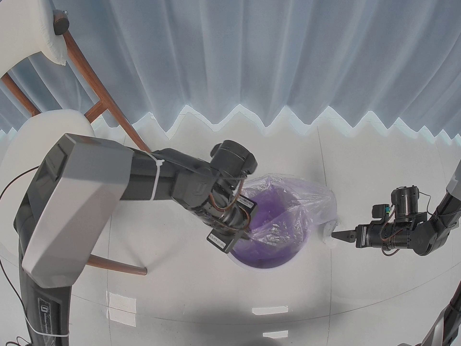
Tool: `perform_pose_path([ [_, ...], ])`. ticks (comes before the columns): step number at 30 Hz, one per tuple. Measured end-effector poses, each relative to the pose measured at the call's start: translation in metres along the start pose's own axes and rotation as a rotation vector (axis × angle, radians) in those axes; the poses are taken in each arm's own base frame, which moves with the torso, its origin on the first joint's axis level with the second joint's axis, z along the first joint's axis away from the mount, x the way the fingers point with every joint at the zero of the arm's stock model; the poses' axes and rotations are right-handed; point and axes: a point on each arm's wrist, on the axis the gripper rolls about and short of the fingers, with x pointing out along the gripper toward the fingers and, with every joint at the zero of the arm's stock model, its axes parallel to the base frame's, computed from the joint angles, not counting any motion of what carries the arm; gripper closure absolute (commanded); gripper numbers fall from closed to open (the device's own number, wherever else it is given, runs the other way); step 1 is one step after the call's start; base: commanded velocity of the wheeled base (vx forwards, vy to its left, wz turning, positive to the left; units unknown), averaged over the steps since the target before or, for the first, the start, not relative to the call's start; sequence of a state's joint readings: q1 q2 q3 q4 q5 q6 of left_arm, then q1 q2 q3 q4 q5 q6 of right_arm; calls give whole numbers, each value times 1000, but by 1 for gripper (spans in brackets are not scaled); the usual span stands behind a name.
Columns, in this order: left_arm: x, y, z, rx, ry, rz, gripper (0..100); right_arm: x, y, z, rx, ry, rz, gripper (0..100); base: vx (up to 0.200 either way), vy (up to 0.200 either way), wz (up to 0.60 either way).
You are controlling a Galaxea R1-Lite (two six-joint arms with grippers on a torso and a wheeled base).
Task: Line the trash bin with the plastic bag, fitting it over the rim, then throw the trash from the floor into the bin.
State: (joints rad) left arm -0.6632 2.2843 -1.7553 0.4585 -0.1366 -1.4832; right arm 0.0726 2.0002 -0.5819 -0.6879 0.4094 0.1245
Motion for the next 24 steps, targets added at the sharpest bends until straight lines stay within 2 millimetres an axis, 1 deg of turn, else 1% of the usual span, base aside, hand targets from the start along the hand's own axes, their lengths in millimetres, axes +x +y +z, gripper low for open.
perform_pose_path([
  [2, 1, 4, -17, 27, 17, 42, 100, 0, 0, 0, 0, 0, 0, 0, 0, 0, 0],
  [4, 1, 9, -38, 64, 38, 90, 100, 0, -1, 0, 1, -1, -2, 0, 0, 0, 0],
  [6, 3, 15, -51, 91, 40, 125, 100, -1, -2, 1, 5, -6, -6, 0, 0, 0, 0],
  [8, 7, 23, -65, 122, 35, 153, 100, -2, -4, 3, 8, -13, -10, 0, 0, 0, 0],
  [10, 16, 32, -77, 152, 18, 170, 100, -4, -6, 4, 17, -21, -16, 0, 0, 0, 0],
  [15, 40, 47, -86, 189, -55, 177, 100, -14, -9, 8, 40, -49, -29, 0, 0, 0, 0],
  [18, 49, 54, -87, 196, -66, 197, 100, -25, -5, 9, 38, -68, -24, 0, 0, 0, 0],
  [21, 56, 59, -92, 210, -64, 217, 100, -31, 10, 10, 10, -78, 13, 0, 0, 0, 0],
  [24, 60, 63, -96, 218, -66, 231, 100, -32, 27, 12, -24, -79, 62, 0, 0, 0, 0],
])
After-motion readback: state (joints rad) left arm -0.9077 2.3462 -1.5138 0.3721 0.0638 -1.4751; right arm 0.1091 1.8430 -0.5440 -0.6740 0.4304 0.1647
